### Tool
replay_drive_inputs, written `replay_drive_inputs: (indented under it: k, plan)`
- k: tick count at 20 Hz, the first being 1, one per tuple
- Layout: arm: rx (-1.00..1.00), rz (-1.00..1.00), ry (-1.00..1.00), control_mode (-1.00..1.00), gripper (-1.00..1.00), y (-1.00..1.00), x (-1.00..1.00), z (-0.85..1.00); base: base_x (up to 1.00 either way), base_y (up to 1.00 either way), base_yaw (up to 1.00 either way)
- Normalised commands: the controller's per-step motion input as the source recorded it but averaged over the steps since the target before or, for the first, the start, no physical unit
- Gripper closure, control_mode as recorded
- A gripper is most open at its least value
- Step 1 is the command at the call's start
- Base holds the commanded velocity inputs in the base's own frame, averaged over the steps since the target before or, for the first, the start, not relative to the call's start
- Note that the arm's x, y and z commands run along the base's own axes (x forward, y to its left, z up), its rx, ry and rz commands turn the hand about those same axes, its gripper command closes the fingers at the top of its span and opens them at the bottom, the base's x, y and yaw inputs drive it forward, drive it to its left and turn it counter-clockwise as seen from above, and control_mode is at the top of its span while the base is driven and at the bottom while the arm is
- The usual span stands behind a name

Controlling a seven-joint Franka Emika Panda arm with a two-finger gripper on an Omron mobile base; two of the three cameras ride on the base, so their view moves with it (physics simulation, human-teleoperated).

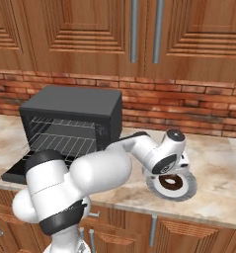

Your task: Pick up the bagel from the plate, place it on the toaster oven rack, close the door, and set the timer.

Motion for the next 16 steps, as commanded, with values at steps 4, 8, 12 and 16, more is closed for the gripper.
replay_drive_inputs:
  k: [4, 8, 12, 16]
  plan:
    - [0.0, 0.0, 0.0, -1.0, -1.0, 0.28, 0.0, -0.17, 0.0, 0.0, 0.0]
    - [0.0, 0.0, 0.0, -1.0, -1.0, 0.14, 0.0, -0.2, 0.0, 0.0, 0.0]
    - [0.0, 0.0, 0.0, -1.0, -1.0, 0.0, 0.0, -0.17, 0.0, 0.0, 0.0]
    - [0.0, 0.0, 0.0, -1.0, -1.0, -0.08, 0.07, -0.07, 0.0, 0.0, 0.0]
